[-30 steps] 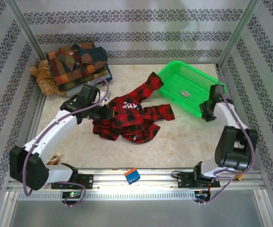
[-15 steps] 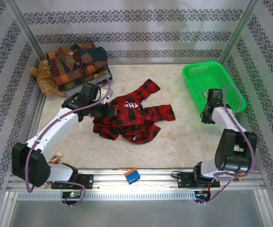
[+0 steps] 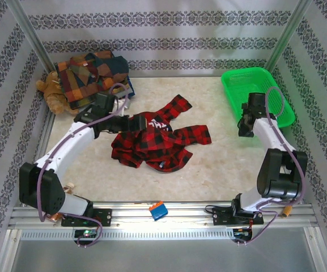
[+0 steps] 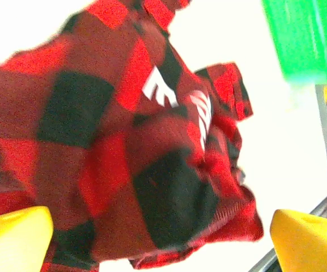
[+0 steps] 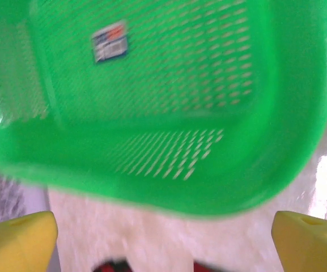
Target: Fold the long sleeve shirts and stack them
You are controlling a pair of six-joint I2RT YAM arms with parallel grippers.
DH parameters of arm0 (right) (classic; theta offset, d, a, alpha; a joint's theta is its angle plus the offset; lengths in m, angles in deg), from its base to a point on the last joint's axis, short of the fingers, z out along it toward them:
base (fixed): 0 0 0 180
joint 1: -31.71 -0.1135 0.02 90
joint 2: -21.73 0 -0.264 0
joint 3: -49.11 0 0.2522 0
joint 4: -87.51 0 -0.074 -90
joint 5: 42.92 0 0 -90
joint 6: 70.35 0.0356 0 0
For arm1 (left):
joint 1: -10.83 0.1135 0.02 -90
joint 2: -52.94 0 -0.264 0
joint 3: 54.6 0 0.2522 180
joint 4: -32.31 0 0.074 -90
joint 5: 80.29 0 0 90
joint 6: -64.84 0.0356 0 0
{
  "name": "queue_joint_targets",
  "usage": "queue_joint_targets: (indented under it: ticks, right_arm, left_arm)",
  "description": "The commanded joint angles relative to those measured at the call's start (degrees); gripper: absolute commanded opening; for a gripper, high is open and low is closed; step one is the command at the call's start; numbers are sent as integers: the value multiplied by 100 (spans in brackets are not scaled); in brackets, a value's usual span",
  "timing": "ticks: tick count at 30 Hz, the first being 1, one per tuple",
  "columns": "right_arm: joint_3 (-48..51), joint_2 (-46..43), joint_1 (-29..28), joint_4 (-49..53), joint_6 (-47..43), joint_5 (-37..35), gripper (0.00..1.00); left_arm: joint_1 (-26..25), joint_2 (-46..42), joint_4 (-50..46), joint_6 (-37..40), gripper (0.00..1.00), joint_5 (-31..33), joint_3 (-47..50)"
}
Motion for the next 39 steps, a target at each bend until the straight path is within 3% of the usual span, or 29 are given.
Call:
queue_joint_targets:
  ticks: [1,5,7,12,16,21,26,39]
  right_arm:
    - [-80,-759,-306,361,-1599,370,98]
    - [0,-1453,-1057,873,-2753,623,98]
    - [41,-1610,-1732,1131,-3247,736,98]
    - [278,-1371,-3256,1250,-4161,1115,95]
    - [186,-588,-4537,1358,-4989,963,92]
    - [45,189,-5497,1196,-5514,747,90]
    - [18,664,-5898,1130,-5912,405,89]
    - [47,1163,-5930,939,-6450,233,85]
  left_arm:
    - [507,-655,-1129,-499,100,188,-226]
    - [809,-946,-2241,-500,99,203,0]
    - [807,-1092,-2381,-586,96,165,387]
    - [689,-1332,-1908,-1041,87,-98,1554]
    - [307,-1054,-1257,-1297,85,-17,2126]
    - [199,-766,-520,-1671,82,76,2451]
    - [91,-486,-35,-1826,77,148,2527]
    - [64,-7,124,-1953,62,1170,2002]
